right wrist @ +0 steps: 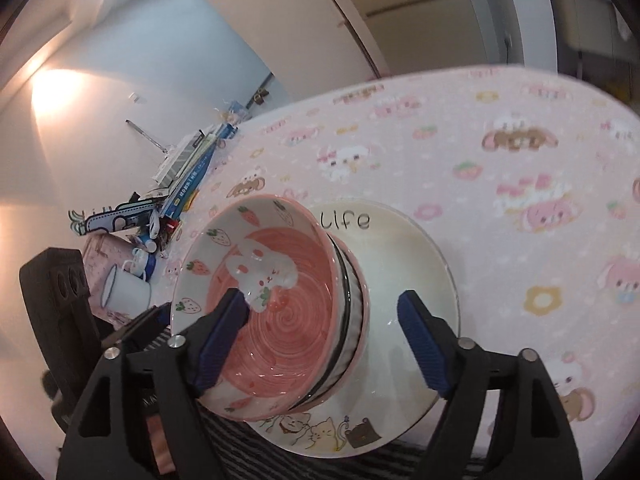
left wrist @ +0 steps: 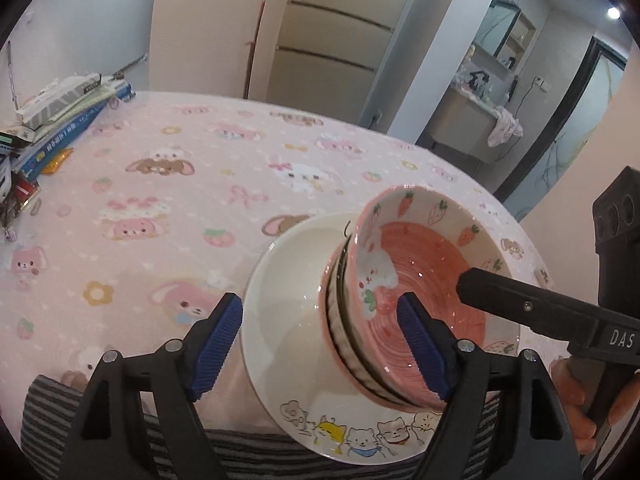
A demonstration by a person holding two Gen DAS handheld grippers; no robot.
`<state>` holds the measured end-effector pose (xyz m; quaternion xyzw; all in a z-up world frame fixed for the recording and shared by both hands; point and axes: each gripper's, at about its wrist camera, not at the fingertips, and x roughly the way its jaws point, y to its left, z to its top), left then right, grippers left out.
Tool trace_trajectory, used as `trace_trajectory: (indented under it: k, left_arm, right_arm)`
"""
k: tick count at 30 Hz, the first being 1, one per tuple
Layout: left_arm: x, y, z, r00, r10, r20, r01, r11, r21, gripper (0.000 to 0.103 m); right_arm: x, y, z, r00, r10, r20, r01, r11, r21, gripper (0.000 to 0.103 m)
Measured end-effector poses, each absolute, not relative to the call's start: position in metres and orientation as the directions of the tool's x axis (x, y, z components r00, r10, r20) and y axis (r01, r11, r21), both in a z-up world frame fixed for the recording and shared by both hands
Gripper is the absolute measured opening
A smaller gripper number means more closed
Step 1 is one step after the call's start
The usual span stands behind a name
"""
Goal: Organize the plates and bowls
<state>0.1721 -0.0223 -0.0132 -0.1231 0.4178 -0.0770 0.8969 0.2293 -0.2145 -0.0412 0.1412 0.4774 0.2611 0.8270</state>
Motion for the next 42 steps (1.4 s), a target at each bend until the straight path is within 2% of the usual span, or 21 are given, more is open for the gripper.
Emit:
trace_trajectory:
  k: [6, 10, 14, 15, 17, 18, 21, 26, 30, 34, 38, 42]
  left_arm:
    - [0.138, -0.011, 0.017, 0.779, -0.207, -0.591, 0.082, 0.969, -0.231, 0.086]
    - [0.12, -0.005, 0.035, 0.833, -0.172, -0.525, 0.088, 0.98, -0.181, 0.086]
    - [0.094, 0.001, 0.05, 0.902, -0.141, -0.409, 0.094, 0.987, -0.133, 0.088]
    - [0.086, 0.002, 0.054, 0.917, -0.146, -0.371, 0.108, 0.987, -0.121, 0.091]
    - [0.071, 0.002, 0.06, 0.94, -0.149, -0.306, 0.126, 0.988, -0.093, 0.103]
    - [0.063, 0.001, 0.064, 0.953, -0.144, -0.267, 0.129, 0.989, -0.075, 0.103]
    - [0.04, -0.001, 0.072, 0.975, -0.133, -0.175, 0.132, 0.991, -0.018, 0.103]
    - [0.013, -0.001, 0.08, 0.983, -0.142, -0.115, 0.139, 0.99, -0.032, 0.103]
    - [-0.008, -0.009, 0.075, 0.989, -0.118, -0.087, 0.121, 0.992, 0.028, 0.103]
    - [-0.023, -0.018, 0.063, 0.993, -0.116, -0.03, 0.118, 0.99, 0.074, 0.103]
    - [-0.022, -0.027, 0.047, 0.987, -0.149, -0.055, 0.153, 0.986, 0.073, 0.103]
    - [-0.02, -0.032, 0.033, 0.988, -0.145, -0.045, 0.148, 0.986, 0.076, 0.103]
  right_arm:
    - [0.209, -0.219, -0.023, 0.522, 0.528, -0.67, -0.339, 0.849, 0.405, 0.081]
    - [0.187, -0.225, -0.007, 0.651, 0.465, -0.6, -0.33, 0.885, 0.329, 0.081]
    - [0.158, -0.226, 0.01, 0.737, 0.441, -0.511, -0.359, 0.897, 0.257, 0.082]
    - [0.147, -0.226, 0.015, 0.764, 0.433, -0.478, -0.367, 0.901, 0.23, 0.087]
    - [0.129, -0.226, 0.022, 0.819, 0.396, -0.415, -0.357, 0.918, 0.173, 0.098]
    - [0.12, -0.225, 0.026, 0.854, 0.358, -0.378, -0.331, 0.934, 0.138, 0.103]
    - [0.096, -0.224, 0.032, 0.931, 0.252, -0.264, -0.248, 0.968, 0.051, 0.103]
    - [0.077, -0.226, 0.036, 0.946, 0.228, -0.23, -0.227, 0.973, 0.031, 0.103]
    - [0.052, -0.23, 0.035, 0.965, 0.218, -0.144, -0.22, 0.976, 0.004, 0.103]
    - [0.039, -0.238, 0.032, 0.949, 0.271, -0.163, -0.261, 0.962, 0.08, 0.103]
    - [0.032, -0.235, 0.024, 0.952, 0.261, -0.161, -0.252, 0.965, 0.074, 0.103]
    - [0.021, -0.237, 0.008, 0.961, 0.265, -0.082, -0.258, 0.962, 0.09, 0.103]
